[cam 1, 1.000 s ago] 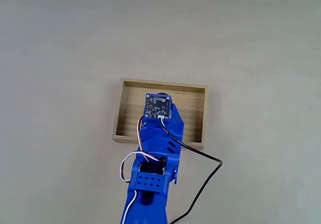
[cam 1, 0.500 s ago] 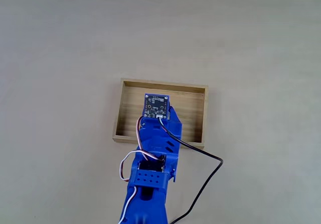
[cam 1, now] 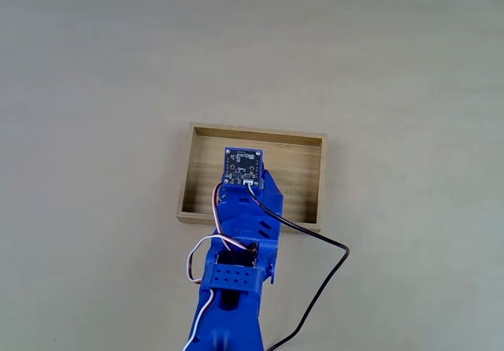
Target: Place the black cylinder in the wooden box then return to rest.
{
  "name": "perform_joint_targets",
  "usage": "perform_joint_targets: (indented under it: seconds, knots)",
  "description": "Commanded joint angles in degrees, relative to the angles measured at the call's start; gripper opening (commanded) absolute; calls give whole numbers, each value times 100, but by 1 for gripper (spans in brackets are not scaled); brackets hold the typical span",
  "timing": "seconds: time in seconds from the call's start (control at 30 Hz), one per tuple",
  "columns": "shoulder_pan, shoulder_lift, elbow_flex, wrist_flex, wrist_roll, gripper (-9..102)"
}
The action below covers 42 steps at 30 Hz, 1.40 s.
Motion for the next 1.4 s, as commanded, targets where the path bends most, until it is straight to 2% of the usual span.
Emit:
perform_joint_targets:
  seconds: [0.0, 0.4, 0.8, 1.0, 1.37]
  knots:
    - [26, -88, -281, -237, -123, 19]
    - [158, -211, -264, -237, -149, 33]
    - [158, -861, -246, -35, -88, 36]
    - [141, -1468, -237, 642, -88, 36]
    - [18, -3850, 176, 2602, -167, 33]
